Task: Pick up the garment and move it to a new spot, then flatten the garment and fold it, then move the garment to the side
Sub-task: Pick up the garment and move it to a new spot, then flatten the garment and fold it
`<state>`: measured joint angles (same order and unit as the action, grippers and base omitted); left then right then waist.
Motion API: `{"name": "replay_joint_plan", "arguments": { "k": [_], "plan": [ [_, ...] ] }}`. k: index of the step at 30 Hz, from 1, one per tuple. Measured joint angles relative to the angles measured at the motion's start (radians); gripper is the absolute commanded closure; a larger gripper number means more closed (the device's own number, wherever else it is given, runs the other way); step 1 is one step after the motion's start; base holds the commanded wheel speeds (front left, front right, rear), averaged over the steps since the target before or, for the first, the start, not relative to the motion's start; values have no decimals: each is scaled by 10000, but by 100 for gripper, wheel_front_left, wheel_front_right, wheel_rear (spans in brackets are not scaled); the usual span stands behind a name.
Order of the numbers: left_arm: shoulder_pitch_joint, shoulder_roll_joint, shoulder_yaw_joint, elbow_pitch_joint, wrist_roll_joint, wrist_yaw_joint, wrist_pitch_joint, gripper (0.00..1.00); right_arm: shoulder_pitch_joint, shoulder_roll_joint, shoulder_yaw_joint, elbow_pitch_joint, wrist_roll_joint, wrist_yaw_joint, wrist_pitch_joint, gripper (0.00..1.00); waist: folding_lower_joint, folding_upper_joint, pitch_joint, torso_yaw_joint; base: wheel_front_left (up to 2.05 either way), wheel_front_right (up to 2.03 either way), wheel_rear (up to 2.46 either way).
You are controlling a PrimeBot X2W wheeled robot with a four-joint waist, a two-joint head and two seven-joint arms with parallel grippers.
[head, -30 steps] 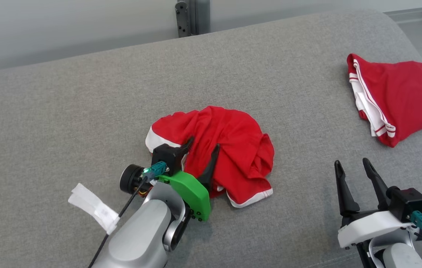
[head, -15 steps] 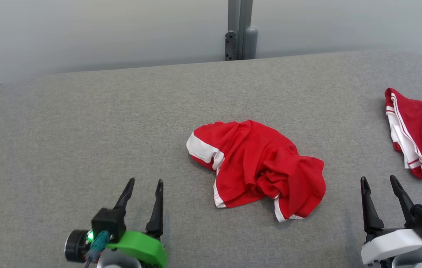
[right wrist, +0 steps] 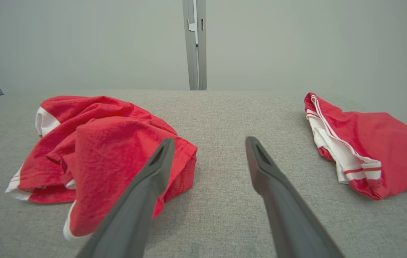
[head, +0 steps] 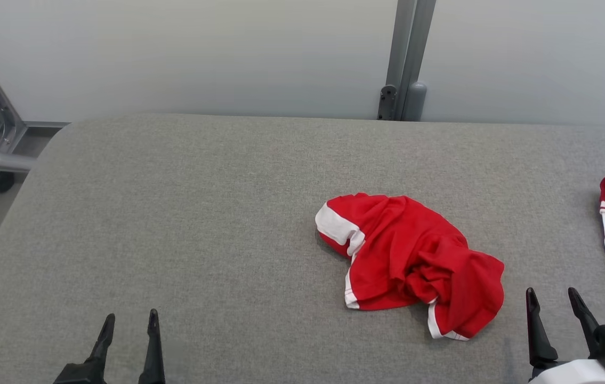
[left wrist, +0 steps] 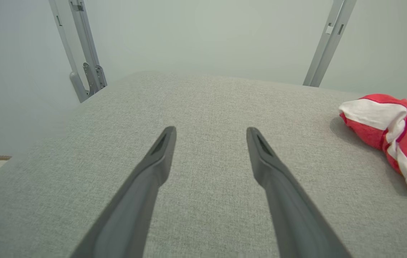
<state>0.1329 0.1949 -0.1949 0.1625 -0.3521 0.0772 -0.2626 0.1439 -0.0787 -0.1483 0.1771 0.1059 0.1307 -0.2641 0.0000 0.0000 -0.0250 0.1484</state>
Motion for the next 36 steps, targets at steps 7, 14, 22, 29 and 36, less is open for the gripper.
{"name": "replay_joint_plan", "arguments": {
  "k": [7, 14, 22, 29, 36],
  "plan": [
    [151, -397, 1135, 405, 575, -959, 0, 0, 1, 123, 161, 59, -31, 2, -2, 0, 0, 0, -208, -96, 0, 0, 0],
    [151, -830, 1687, 558, 1133, -1476, 0, 0, 51, 182, 291, 109, -31, 0, -2, 0, 0, 0, -212, -320, 0, 0, 0],
    [97, -1089, 1964, 675, 1513, -1812, 0, 0, 36, 205, 349, 130, -31, 2, -2, 0, 0, 0, -96, -420, 0, 0, 0],
    [-519, -1181, 1662, 665, 1701, -1998, 0, 0, -282, 111, 711, 142, -25, 2, -2, 0, 0, 0, 76, -750, 0, 0, 0],
    [-2921, -901, 291, 1557, 1866, -2048, -15, 0, -895, -38, 959, 31, 146, 2, -2, 0, 0, 0, 647, -1396, 0, 0, 0]
  ]
}}
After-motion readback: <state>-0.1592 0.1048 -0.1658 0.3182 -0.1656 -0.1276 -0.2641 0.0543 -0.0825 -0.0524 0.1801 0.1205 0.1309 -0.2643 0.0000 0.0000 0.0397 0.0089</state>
